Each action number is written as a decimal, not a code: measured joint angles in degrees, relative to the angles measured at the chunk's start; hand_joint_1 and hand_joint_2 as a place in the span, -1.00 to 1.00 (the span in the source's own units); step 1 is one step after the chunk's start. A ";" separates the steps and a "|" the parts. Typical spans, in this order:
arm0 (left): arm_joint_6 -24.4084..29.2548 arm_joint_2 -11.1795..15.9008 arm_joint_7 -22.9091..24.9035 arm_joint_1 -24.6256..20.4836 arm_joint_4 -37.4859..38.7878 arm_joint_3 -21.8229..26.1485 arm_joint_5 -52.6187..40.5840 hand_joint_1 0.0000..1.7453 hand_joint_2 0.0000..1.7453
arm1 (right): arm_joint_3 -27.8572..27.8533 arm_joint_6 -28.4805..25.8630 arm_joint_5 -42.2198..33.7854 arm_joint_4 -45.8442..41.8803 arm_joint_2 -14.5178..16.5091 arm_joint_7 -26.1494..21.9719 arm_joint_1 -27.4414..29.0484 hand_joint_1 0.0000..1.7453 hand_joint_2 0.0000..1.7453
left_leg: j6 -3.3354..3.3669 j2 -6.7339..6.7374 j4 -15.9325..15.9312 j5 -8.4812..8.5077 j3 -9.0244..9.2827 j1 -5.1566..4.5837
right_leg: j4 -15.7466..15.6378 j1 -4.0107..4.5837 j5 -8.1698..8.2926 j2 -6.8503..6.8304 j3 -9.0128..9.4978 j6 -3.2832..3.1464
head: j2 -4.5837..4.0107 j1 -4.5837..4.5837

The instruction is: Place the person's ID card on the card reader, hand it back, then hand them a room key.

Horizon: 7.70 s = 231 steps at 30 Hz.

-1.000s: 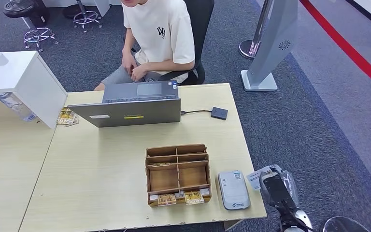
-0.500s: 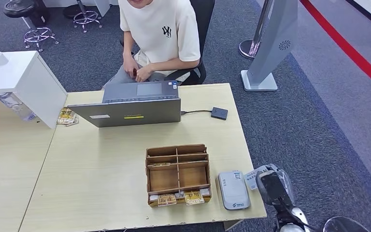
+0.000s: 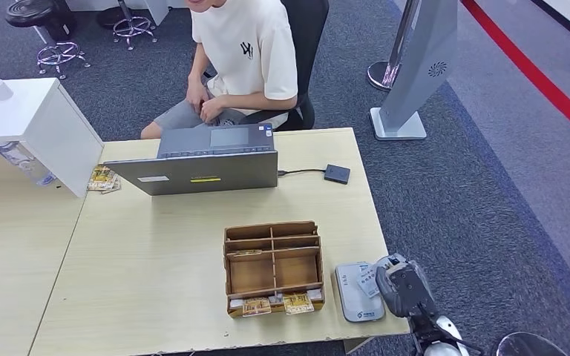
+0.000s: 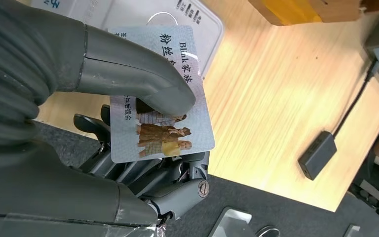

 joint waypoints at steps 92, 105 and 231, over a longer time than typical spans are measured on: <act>-0.49 -1.49 0.68 0.30 0.00 -0.56 -2.49 -1.00 -1.00 | -10.20 -26.23 17.61 -23.30 17.95 -22.32 0.82 1.00 1.00 | 0.01 0.06 0.00 0.03 0.13 0.01 | 0.01 -0.01 0.04 0.02 0.12 -0.03 | 0.00 0.02; -1.63 -1.99 2.73 -1.57 0.00 -0.61 -6.93 -1.00 -1.00 | -0.51 -26.23 34.80 -24.38 17.43 -22.63 -3.07 1.00 1.00 | 0.00 -0.01 -0.01 0.05 0.06 0.02 | 0.05 0.00 0.05 -0.03 0.13 -0.04 | 0.00 0.02; -2.85 -2.41 6.01 -2.58 0.02 0.97 -10.01 -1.00 -1.00 | 22.59 -26.41 53.87 -0.56 8.25 -1.84 -5.72 -0.38 1.00 | -0.04 0.01 -0.01 0.29 -0.16 0.03 | 0.07 0.01 0.25 0.00 -0.20 -0.08 | 0.00 0.02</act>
